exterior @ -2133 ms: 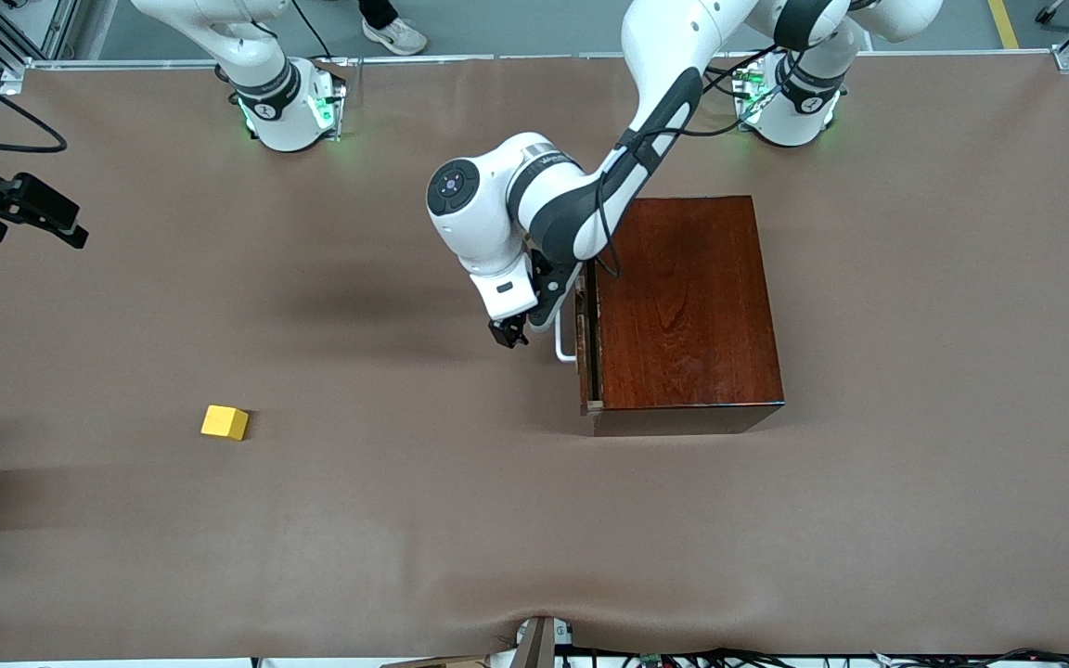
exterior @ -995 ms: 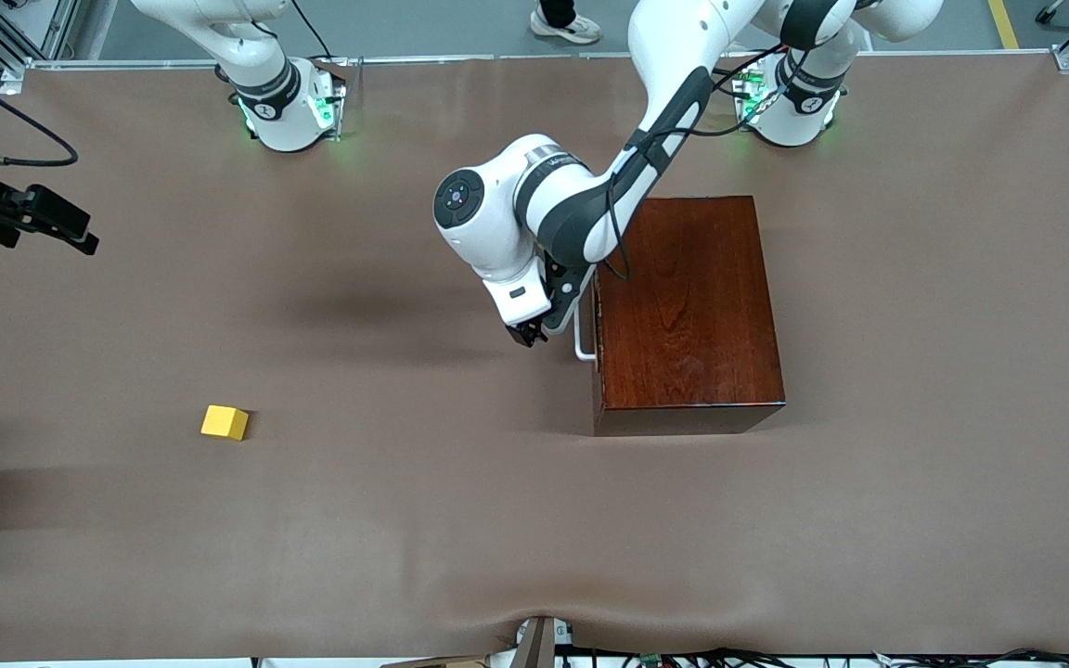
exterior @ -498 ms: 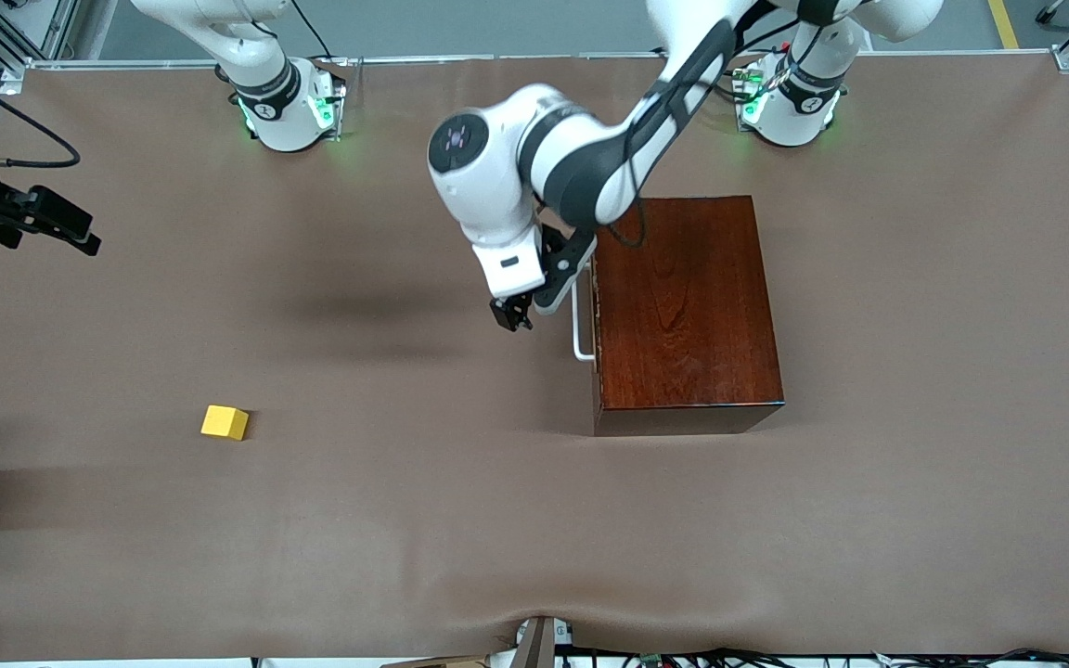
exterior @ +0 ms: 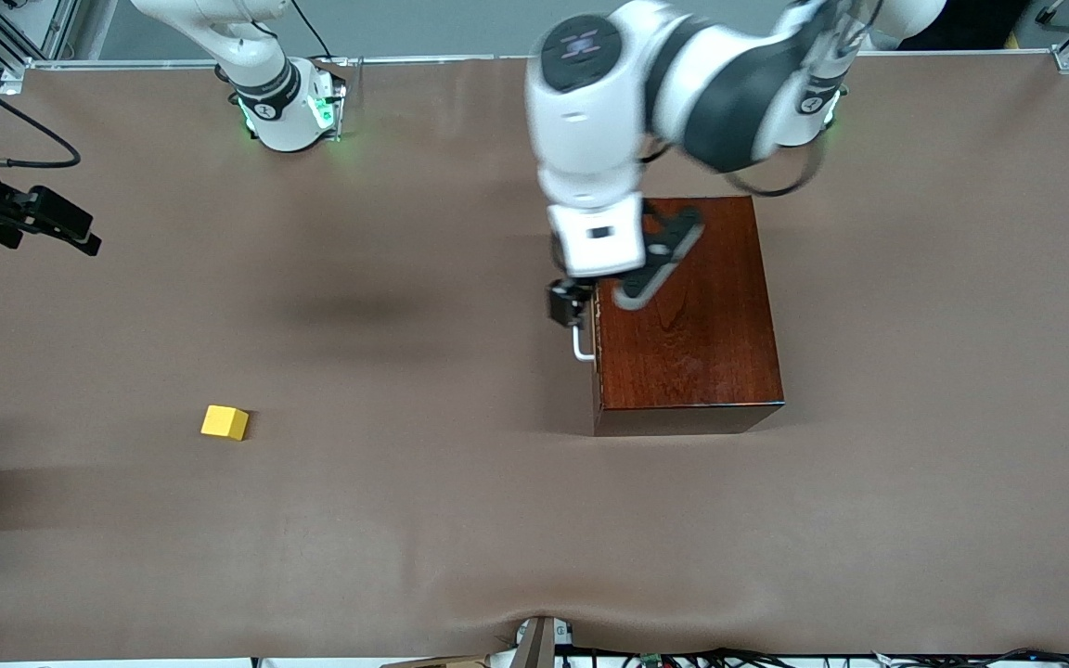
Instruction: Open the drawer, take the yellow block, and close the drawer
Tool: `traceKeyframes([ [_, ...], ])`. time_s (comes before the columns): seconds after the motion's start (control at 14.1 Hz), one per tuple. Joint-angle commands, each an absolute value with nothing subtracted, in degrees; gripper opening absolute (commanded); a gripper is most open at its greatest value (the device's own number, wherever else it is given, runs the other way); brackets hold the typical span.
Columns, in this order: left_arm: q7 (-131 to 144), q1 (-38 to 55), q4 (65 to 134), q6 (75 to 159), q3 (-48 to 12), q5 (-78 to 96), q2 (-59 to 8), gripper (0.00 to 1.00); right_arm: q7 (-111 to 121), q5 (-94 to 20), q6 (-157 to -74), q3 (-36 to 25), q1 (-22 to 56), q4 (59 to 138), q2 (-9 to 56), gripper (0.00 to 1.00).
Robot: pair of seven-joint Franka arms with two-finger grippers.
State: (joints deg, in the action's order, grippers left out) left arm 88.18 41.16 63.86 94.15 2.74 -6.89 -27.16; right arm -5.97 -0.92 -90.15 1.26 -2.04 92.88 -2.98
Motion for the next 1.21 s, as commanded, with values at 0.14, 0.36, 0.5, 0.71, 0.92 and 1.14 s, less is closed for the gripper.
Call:
traceKeyframes([
  [0.14,70.9,33.1,66.2,86.9,2.3,-2.6,-19.4,1.00,-6.5,-1.2,-90.1,1.4,-2.2,93.3,-3.3,1.00],
  [0.36,60.8,28.1,66.5,82.0,2.3,-0.7,-16.6,1.00,-6.5,-1.2,-90.1,1.4,-2.2,93.3,-3.3,1.00],
  [0.5,54.7,25.7,67.5,79.6,2.3,-0.7,-14.6,1.00,-6.5,-1.2,-89.9,1.3,-2.2,93.3,-3.3,1.00],
  [0.71,46.7,22.5,71.3,78.0,2.3,-0.7,-10.7,1.00,-6.4,-1.2,-89.9,1.3,-2.5,93.2,-3.3,1.00],
  [0.92,37.6,18.8,76.4,78.1,2.3,-0.8,-6.0,1.00,-6.5,-1.2,-89.8,1.4,-2.4,93.1,-3.3,1.00],
  [1.14,29.6,15.8,80.8,78.1,2.4,-0.8,-1.7,1.00,-6.5,-1.2,-89.7,1.3,-2.1,93.1,-3.3,1.00],
])
